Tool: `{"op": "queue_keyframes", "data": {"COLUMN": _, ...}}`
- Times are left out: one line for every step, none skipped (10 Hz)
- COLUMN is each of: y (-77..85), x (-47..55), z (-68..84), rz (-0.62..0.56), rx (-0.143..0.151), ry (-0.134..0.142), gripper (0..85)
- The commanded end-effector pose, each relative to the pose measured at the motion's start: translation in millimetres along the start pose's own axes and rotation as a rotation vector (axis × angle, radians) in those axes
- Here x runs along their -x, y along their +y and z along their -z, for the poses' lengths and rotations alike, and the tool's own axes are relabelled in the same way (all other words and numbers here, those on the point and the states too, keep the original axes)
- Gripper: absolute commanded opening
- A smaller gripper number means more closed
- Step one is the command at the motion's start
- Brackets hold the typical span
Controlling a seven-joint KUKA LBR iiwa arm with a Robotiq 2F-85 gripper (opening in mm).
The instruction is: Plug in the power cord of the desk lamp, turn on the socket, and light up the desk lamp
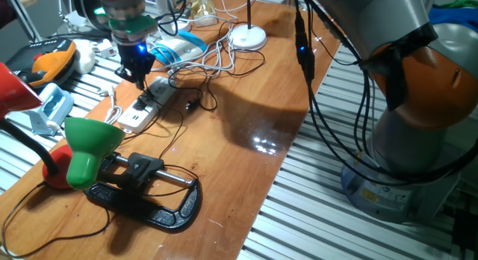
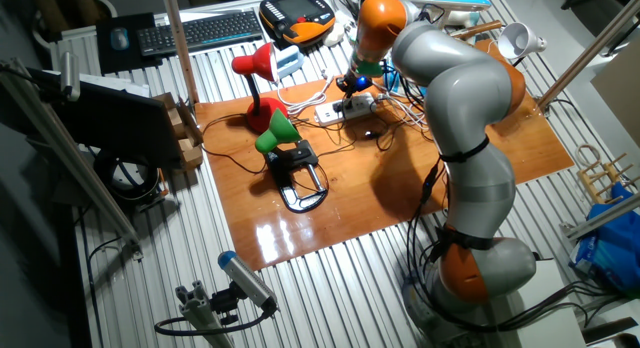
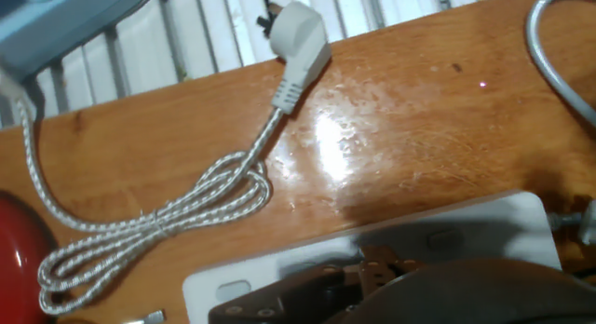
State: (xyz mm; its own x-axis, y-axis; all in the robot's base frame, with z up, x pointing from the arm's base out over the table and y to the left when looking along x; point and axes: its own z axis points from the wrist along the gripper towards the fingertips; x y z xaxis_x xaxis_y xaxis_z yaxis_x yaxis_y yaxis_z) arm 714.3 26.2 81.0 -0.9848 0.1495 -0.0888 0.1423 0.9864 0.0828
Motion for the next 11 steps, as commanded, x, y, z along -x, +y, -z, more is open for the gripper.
{"op": "queue_keyframes", "data": {"y": 0.6, "x": 0.2, "z": -2.5, "rz": 0.146, "rx": 0.012, "ry": 0.006, "gripper": 0.0}}
{"op": "queue_keyframes", "data": {"y": 0.6, "x": 0.7, "z": -4.2, "rz": 0.146, "rx": 0.011, "ry": 0.002, "gripper": 0.0}}
{"op": "queue_keyframes", "data": {"y": 0.9, "x": 0.4, "z": -5.3, "rz": 0.147, "rx": 0.006, "ry": 0.001, "gripper": 0.0}}
{"op": "queue_keyframes", "data": {"y": 0.4, "x": 0.2, "z": -6.4, "rz": 0.143, "rx": 0.002, "ry": 0.0, "gripper": 0.0}}
{"op": "queue_keyframes", "data": {"y": 0.3, "x": 0.1, "z": -6.9, "rz": 0.138, "rx": -0.011, "ry": 0.002, "gripper": 0.0}}
{"op": "queue_keyframes", "data": {"y": 0.1, "x": 0.3, "z": -7.6, "rz": 0.128, "rx": -0.021, "ry": 0.009, "gripper": 0.0}}
{"op": "queue_keyframes", "data": {"y": 0.2, "x": -0.1, "z": -8.7, "rz": 0.113, "rx": -0.028, "ry": 0.021, "gripper": 0.0}}
{"op": "queue_keyframes", "data": {"y": 0.4, "x": -1.2, "z": -11.2, "rz": 0.108, "rx": -0.028, "ry": 0.021, "gripper": 0.0}}
{"op": "queue_keyframes", "data": {"y": 0.5, "x": -1.0, "z": -12.9, "rz": 0.106, "rx": -0.025, "ry": 0.018, "gripper": 0.0}}
{"op": "queue_keyframes", "data": {"y": 0.5, "x": -0.7, "z": -13.8, "rz": 0.111, "rx": -0.019, "ry": 0.009, "gripper": 0.0}}
{"op": "queue_keyframes", "data": {"y": 0.4, "x": -0.5, "z": -14.1, "rz": 0.115, "rx": -0.019, "ry": 0.006, "gripper": 0.0}}
